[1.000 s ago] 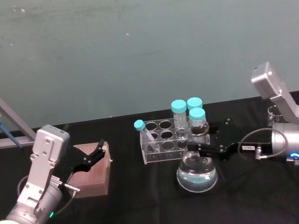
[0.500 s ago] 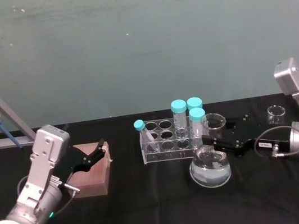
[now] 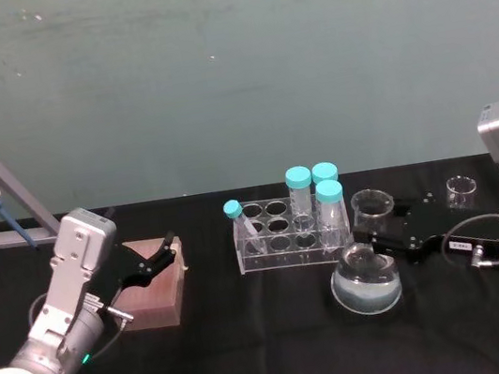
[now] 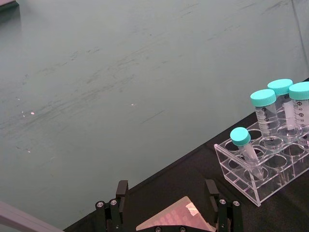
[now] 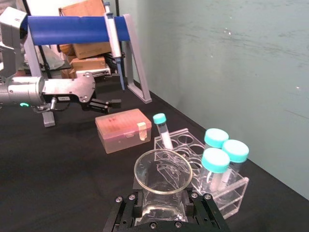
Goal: Place the experimental apparatus aside using one hand.
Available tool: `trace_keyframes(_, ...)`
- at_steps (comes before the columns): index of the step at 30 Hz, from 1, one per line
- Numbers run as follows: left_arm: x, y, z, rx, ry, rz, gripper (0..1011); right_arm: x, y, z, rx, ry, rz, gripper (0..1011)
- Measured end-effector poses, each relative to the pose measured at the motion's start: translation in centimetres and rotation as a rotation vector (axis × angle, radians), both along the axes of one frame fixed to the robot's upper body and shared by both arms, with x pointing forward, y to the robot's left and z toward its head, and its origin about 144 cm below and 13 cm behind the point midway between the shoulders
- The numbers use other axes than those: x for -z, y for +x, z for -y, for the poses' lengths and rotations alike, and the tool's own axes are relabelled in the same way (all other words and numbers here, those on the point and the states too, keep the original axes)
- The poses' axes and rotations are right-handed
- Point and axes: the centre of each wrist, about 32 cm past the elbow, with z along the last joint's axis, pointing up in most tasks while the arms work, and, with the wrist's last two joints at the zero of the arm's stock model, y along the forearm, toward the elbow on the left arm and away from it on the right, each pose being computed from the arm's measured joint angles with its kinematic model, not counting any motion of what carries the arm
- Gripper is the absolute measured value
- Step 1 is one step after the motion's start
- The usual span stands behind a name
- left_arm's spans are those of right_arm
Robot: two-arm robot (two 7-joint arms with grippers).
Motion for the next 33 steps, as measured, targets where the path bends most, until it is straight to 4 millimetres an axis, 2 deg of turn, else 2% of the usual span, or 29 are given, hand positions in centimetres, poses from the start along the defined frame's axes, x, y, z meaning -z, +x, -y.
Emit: trace_keyframes(33,0.0,0.0,0.0,0.0,0.0,0.0,1000,-0.2,-2.1,3.6,0.194,-0.016,-0.022,451)
